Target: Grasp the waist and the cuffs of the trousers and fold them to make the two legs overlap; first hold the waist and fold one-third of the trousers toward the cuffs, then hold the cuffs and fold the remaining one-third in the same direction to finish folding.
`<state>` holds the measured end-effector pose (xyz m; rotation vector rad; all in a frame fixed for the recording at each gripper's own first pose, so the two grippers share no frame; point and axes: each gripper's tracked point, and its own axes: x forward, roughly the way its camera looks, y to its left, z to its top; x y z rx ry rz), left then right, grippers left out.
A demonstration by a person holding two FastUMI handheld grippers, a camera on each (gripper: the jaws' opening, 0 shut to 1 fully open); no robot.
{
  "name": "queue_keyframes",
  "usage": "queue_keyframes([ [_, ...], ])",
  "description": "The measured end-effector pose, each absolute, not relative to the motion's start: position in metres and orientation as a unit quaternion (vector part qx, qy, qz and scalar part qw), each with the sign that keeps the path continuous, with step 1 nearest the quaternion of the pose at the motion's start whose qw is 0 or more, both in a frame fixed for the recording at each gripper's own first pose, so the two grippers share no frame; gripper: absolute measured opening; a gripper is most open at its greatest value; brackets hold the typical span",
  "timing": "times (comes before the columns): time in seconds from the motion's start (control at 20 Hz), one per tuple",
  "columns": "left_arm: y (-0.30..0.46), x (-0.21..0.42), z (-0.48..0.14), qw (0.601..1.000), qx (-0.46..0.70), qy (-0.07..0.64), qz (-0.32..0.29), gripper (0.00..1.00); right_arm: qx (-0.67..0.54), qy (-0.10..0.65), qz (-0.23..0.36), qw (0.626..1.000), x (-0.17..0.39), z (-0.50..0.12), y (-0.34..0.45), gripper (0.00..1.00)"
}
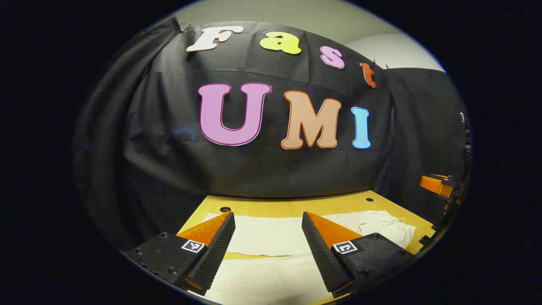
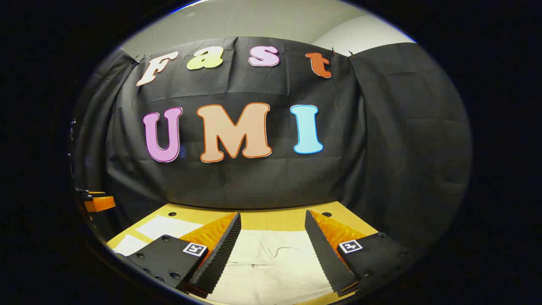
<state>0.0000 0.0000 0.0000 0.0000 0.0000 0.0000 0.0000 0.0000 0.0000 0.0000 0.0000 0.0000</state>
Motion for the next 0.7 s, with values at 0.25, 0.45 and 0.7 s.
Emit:
queue_keyframes([
  [0.25, 0.003, -0.005, -0.008, 1.0, 0.007, 0.016, 0.008, 0.94, -0.005, 0.009, 0.02, 1.0, 0.004, 0.004, 0.006, 0.96],
  [0.45, -0.007, -0.005, -0.018, 0.999, -0.011, 0.036, 0.003, 0.94, -0.008, 0.016, 0.033, 0.999, 0.009, 0.008, 0.006, 0.97],
  [0.7, -0.014, -0.003, -0.036, 0.998, -0.028, 0.055, -0.006, 0.94, -0.015, 0.02, 0.036, 0.999, 0.011, 0.009, 0.0, 0.97],
])
